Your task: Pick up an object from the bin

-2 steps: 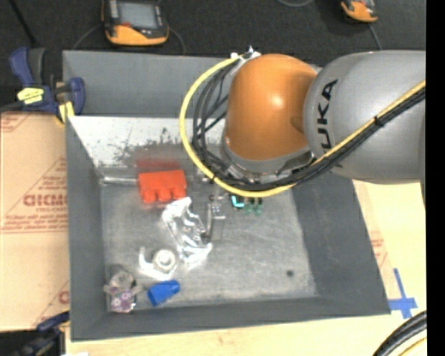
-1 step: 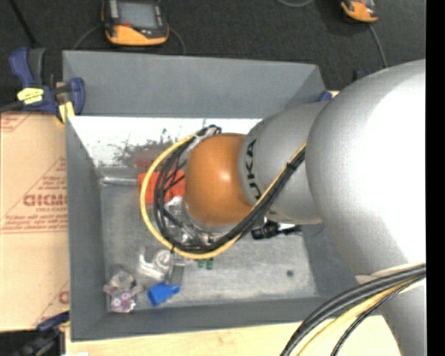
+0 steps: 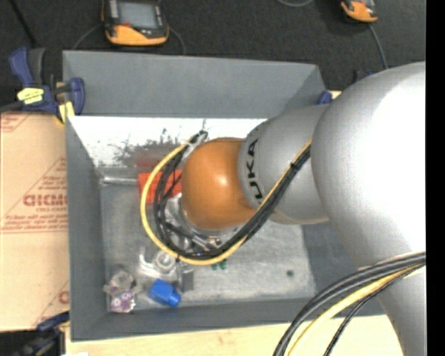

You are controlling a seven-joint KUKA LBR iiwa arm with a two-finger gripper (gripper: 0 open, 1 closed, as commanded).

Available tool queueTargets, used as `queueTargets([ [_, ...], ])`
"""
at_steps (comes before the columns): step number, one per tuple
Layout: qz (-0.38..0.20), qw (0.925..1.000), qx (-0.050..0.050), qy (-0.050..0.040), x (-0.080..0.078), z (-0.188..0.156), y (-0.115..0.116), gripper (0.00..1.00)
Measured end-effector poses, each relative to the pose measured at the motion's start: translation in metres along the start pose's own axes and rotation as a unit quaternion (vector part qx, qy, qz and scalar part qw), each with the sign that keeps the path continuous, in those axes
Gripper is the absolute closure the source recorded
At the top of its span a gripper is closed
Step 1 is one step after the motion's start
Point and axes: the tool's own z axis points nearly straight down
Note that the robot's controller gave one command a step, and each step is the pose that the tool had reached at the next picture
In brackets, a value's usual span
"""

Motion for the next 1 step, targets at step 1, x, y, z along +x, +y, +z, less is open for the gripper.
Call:
queueTargets([
  [1,0.002,1.0,-0.001,0.0012,0.0008,0.0005,0.0005,1.0],
])
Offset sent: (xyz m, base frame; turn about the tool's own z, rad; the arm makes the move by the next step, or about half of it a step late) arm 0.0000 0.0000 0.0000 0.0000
